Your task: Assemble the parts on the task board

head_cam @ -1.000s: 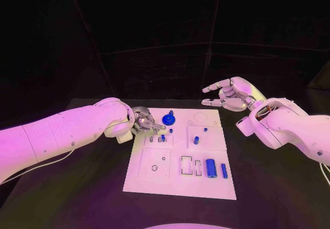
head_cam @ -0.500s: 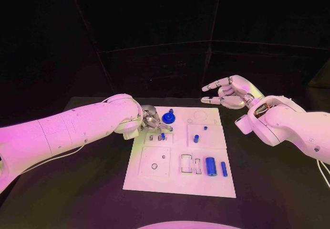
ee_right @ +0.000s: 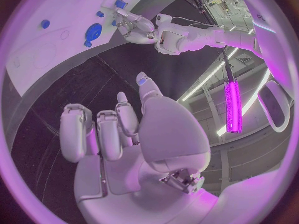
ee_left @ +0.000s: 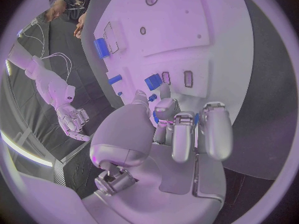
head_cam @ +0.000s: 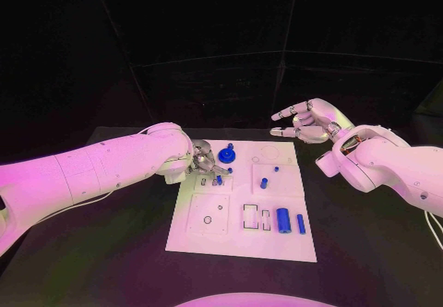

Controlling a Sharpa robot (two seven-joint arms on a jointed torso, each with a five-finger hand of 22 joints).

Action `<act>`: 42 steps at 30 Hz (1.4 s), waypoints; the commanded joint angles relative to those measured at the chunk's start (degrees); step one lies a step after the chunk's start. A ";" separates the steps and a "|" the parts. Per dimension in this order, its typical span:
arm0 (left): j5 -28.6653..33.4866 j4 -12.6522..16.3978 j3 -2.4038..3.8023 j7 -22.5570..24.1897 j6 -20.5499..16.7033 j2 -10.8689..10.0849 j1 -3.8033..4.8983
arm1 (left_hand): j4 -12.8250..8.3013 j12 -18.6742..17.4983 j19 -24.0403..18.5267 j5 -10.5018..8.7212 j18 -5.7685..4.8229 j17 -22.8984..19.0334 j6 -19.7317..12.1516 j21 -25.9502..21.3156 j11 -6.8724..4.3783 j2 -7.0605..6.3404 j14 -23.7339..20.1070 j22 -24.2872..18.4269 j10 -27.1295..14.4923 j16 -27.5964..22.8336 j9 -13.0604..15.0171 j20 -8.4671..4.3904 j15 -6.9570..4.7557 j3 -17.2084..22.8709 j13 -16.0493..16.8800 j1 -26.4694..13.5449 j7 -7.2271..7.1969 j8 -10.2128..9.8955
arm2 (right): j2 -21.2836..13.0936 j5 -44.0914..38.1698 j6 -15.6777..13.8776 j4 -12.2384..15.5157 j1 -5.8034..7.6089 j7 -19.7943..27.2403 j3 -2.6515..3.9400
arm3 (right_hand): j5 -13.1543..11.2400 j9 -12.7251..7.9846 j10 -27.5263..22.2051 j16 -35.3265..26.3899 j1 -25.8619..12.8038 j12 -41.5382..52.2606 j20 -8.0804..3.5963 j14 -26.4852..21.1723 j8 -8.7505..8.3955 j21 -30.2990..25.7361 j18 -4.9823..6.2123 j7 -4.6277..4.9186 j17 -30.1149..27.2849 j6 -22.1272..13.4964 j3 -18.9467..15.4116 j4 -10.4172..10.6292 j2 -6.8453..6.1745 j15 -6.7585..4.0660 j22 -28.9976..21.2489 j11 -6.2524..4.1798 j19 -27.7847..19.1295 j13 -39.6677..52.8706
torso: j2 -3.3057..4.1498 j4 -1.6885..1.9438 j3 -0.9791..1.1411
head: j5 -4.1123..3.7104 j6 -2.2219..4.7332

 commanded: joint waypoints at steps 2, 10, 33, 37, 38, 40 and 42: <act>-1.27 -0.07 -0.06 -0.47 1.78 0.01 0.18 | -0.19 0.30 0.58 -0.14 -1.05 15.07 -0.43 0.13 -0.13 -0.01 6.15 0.09 0.42 0.17 0.20 -0.27 -0.41 -0.29 0.06 0.66 0.02 0.31 | 0.05 0.10 0.53 -0.03 0.13 -0.48 0.03 | 0.10 -0.05 -0.15 -0.19 0.19 -0.34 -0.40 3.57 0.32 -0.39 0.70 0.04 4.55 0.12 -0.43 0.00 0.57 -0.46 -0.05 -0.41 -0.03 -0.05 | -0.01 -0.06 0.01 | -0.04 -0.10; -1.39 -0.08 -0.11 -0.48 1.95 0.42 0.22 | -0.31 0.41 0.57 -0.14 -1.05 15.07 -0.48 0.16 -0.16 0.08 6.15 0.14 0.49 0.17 0.51 -0.28 -0.42 -0.36 0.17 1.02 -0.02 0.56 | 0.28 0.05 0.54 -0.20 0.13 -0.60 0.03 | 0.26 -0.07 -0.21 -0.23 0.21 -0.41 -0.41 3.56 0.30 -0.44 0.72 0.05 4.48 0.05 -0.46 0.00 0.62 -0.46 -0.15 -0.41 -0.09 -0.14 | 0.02 -0.06 0.00 | -0.08 -0.26; -1.41 -0.15 -0.14 -0.45 2.71 1.26 0.24 | -0.87 1.12 0.48 -0.12 -1.03 15.07 -0.49 0.18 -0.34 0.60 6.15 0.21 1.01 0.17 1.64 -0.34 -0.55 -0.33 0.98 2.46 -0.23 1.51 | 0.98 0.05 1.11 -0.81 0.12 -1.05 0.02 | 0.53 -0.09 -0.20 -0.27 0.31 -0.42 -0.41 3.55 0.30 -0.47 0.73 0.06 4.44 0.00 -0.44 -0.01 0.82 -0.46 -0.20 -0.42 -0.11 -0.16 | 0.07 -0.09 -0.04 | 0.01 -0.56; -1.41 -0.15 -0.14 -0.45 2.77 1.27 0.25 | -1.30 1.14 0.42 -0.12 -1.01 15.07 -0.68 0.15 -0.38 0.95 6.15 0.17 1.03 0.17 2.08 -0.38 -0.59 -0.06 0.98 3.29 -0.28 1.79 | 1.09 0.04 1.17 -0.88 0.12 -1.09 0.02 | 0.56 -0.10 -0.19 -0.27 0.34 -0.41 -0.41 3.55 0.31 -0.47 0.74 0.06 4.44 0.00 -0.43 -0.02 0.86 -0.46 -0.22 -0.42 -0.11 -0.15 | 0.06 -0.03 -0.03 | -0.01 -0.62; -1.41 -0.15 -0.14 -0.44 2.77 1.28 0.25 | -1.46 1.14 0.40 -0.12 -1.01 15.07 -0.75 0.15 -0.39 1.07 6.15 0.17 1.03 0.17 2.21 -0.39 -0.60 0.06 0.98 3.58 -0.29 1.86 | 1.13 0.04 1.18 -0.90 0.12 -1.09 0.02 | 0.58 -0.10 -0.18 -0.28 0.37 -0.40 -0.41 3.55 0.31 -0.48 0.74 0.06 4.44 0.00 -0.42 -0.03 0.91 -0.46 -0.23 -0.42 -0.12 -0.15 | 0.06 -0.03 -0.03 | -0.01 -0.62; -1.41 -0.11 -0.14 -0.44 2.78 1.30 0.25 | -2.04 1.17 0.37 -0.11 -1.00 15.07 -0.91 0.14 -0.42 1.37 6.15 0.17 1.04 0.17 2.51 -0.42 -0.63 0.52 1.01 4.51 -0.31 2.02 | 1.22 0.04 1.21 -0.94 0.12 -1.09 0.02 | 0.59 -0.10 -0.19 -0.28 0.38 -0.41 -0.41 3.55 0.31 -0.48 0.74 0.06 4.44 0.00 -0.41 -0.03 0.92 -0.46 -0.22 -0.42 -0.11 -0.15 | 0.07 -0.03 -0.04 | -0.02 -0.70; -1.41 -0.08 -0.14 -0.44 2.80 1.31 0.25 | -2.78 1.14 0.33 -0.10 -0.99 15.07 -1.08 0.12 -0.44 1.68 6.15 0.16 1.01 0.17 2.81 -0.45 -0.66 1.14 0.98 5.61 -0.33 2.18 | 1.29 0.04 1.24 -0.98 0.12 -1.09 0.02 | 0.61 -0.10 -0.19 -0.28 0.40 -0.41 -0.42 3.55 0.32 -0.47 0.73 0.05 4.44 0.00 -0.41 -0.04 0.94 -0.47 -0.20 -0.42 -0.10 -0.16 | 0.08 -0.04 -0.05 | -0.04 -0.76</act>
